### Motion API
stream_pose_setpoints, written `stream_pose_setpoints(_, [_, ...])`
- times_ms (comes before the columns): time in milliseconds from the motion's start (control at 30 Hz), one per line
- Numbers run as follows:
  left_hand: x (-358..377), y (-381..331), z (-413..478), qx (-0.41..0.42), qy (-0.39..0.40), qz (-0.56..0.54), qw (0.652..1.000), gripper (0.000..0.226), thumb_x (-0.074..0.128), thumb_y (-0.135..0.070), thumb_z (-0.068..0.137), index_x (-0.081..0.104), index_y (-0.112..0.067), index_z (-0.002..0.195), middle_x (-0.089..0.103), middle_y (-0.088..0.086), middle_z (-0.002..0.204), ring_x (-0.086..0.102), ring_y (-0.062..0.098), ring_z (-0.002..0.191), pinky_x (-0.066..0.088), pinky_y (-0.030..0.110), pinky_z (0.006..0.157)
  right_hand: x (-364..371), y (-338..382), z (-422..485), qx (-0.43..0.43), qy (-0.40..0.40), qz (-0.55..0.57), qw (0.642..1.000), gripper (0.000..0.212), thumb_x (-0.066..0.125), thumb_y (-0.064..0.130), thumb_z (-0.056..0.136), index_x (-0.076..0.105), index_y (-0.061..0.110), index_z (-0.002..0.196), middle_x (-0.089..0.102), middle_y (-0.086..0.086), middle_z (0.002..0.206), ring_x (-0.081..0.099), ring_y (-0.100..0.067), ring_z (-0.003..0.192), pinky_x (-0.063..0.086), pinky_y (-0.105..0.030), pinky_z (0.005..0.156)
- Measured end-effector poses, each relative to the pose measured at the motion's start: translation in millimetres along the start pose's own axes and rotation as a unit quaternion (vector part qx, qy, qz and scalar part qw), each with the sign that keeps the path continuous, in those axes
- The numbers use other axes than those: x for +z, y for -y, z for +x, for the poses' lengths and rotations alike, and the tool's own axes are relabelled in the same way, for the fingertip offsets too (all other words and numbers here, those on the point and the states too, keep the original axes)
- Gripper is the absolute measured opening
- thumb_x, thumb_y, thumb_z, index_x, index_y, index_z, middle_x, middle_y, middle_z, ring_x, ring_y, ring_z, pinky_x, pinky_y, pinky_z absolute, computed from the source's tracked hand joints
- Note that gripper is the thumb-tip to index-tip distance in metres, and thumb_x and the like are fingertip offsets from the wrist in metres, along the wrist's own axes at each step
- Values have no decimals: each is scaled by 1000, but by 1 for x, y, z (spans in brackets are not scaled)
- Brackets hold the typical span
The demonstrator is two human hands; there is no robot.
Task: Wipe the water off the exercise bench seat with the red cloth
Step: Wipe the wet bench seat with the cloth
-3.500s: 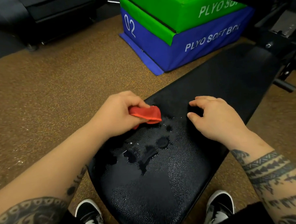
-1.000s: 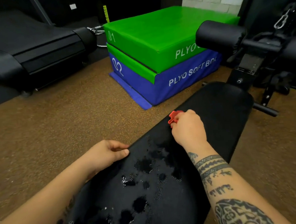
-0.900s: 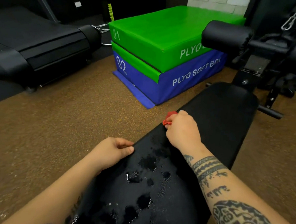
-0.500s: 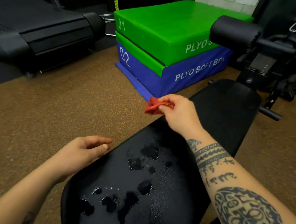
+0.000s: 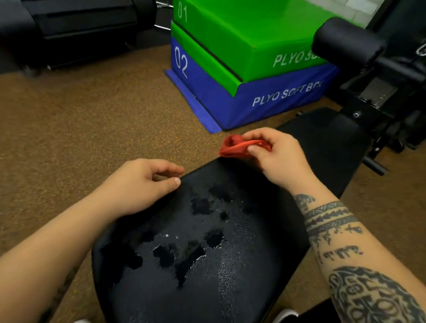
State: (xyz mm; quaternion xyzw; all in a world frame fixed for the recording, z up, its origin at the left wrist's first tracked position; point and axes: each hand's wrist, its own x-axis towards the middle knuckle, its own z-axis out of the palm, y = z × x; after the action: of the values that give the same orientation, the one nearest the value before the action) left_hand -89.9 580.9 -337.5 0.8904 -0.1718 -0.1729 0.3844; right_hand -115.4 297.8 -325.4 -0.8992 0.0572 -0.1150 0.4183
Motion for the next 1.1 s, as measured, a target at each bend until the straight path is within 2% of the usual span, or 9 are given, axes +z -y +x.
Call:
stream_pose_setpoints(67, [1, -1, -2, 13, 2, 31, 999, 23, 70, -31, 90, 69, -42, 110, 71, -23, 88, 61, -19, 82, 37, -5, 67, -13, -14, 0, 22, -33, -91, 995, 32, 66, 10, 90, 70, 30, 115, 69, 8, 113, 63, -2, 100, 42, -14, 95])
stream_pose_setpoints(133, [4, 0, -4, 27, 3, 71, 997, 27, 70, -34, 89, 68, -44, 114, 72, -17, 94, 66, -8, 84, 44, 5, 77, -12, -30, -6, 19, 18, -230, 973, 41, 63, 10, 91, 65, 25, 129, 64, 2, 130, 59, -21, 114, 38, -23, 99])
stream_pose_setpoints(233, [10, 5, -4, 71, 14, 126, 989, 37, 69, -35, 88, 65, -39, 124, 69, -8, 109, 65, 10, 97, 50, 27, 91, -5, -39, -16, -35, 74, -307, 948, 40, 61, 8, 91, 68, 28, 124, 65, 4, 126, 54, -26, 103, 39, -29, 92])
stream_pose_setpoints(400, [12, 8, -2, 100, 23, 168, 980, 42, 67, -37, 89, 62, -37, 130, 67, -9, 120, 61, 12, 107, 47, 31, 97, -32, -25, -45, -118, 210, -300, 923, 36, 67, 7, 85, 74, 32, 110, 68, 13, 111, 59, -19, 100, 43, -27, 93])
stream_pose_setpoints(500, [12, 7, -3, 89, 21, 169, 981, 42, 68, -38, 88, 62, -39, 129, 67, -11, 120, 62, 10, 107, 47, 29, 96, -59, -14, -58, -84, 315, -269, 906, 32, 70, 8, 85, 75, 34, 104, 67, 18, 105, 62, -6, 102, 49, -29, 96])
stream_pose_setpoints(633, [14, 5, -3, 58, 15, 160, 985, 42, 71, -39, 86, 62, -43, 126, 67, -9, 119, 63, 13, 105, 50, 33, 96, -63, -15, -47, -33, 116, -200, 972, 34, 63, 4, 91, 73, 30, 109, 67, 10, 120, 62, -9, 112, 43, -24, 104])
stream_pose_setpoints(700, [16, 3, -2, 57, 6, 163, 985, 43, 73, -36, 85, 63, -42, 126, 68, -6, 120, 63, 16, 106, 49, 33, 97, -41, -17, -39, 4, 63, -206, 976, 33, 59, 7, 93, 70, 31, 113, 62, 7, 134, 57, -14, 124, 36, -19, 105])
stream_pose_setpoints(900, [19, -4, -2, 88, -25, 174, 980, 47, 77, -24, 82, 65, -30, 126, 64, -3, 128, 58, 19, 120, 37, 24, 99, 7, -21, -58, -89, 102, -286, 949, 45, 56, 5, 90, 66, 33, 123, 68, 7, 121, 52, -23, 96, 50, -42, 86])
stream_pose_setpoints(1100, [19, -4, -2, 92, -28, 168, 981, 47, 77, -22, 81, 65, -30, 126, 63, -2, 132, 56, 20, 124, 37, 27, 105, -37, -21, -93, -123, 270, -155, 942, 34, 65, 3, 87, 76, 30, 104, 71, 15, 111, 62, -5, 106, 48, -29, 97])
